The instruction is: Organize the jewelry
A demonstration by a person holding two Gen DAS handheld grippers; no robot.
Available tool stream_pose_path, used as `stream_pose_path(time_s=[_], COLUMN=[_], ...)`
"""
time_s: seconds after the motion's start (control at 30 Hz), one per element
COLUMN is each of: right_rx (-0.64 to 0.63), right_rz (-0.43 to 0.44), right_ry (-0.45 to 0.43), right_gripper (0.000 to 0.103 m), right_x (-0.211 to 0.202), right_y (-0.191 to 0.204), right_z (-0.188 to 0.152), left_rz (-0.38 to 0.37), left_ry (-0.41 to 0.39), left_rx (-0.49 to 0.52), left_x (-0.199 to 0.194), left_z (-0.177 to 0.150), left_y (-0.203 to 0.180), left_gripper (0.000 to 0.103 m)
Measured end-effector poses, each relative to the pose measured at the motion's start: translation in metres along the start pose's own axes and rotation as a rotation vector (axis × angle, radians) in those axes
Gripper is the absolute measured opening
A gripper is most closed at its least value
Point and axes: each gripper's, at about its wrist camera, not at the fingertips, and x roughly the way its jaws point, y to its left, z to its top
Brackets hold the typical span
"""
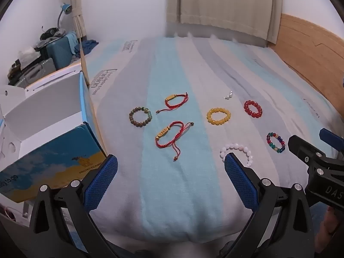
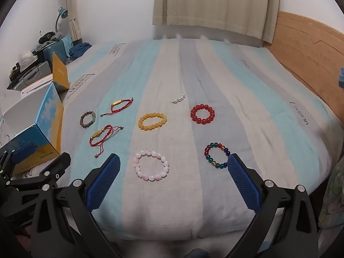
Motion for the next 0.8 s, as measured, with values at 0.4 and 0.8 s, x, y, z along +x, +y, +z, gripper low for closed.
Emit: stream_pose_path(time_s=[0.4, 0.8], right_rx=[-0.029, -0.03], right_rz=[-0.011, 0.002], right_ry=[0.009, 0.027], right_gripper=[0.096, 0.096], right_x=[0.004, 0.008], right_y=[0.013, 0.011], right_z=[-0.003, -0.002], left_rz=[-0.007, 0.005], left_ry=[-0.001, -0.002], left_rx=[-0.018, -0.004], left_x=[-0.002, 0.0], left_z=[0.003, 0.0], left_y=[0.012, 0.008], left_gripper=[0.097, 0.097])
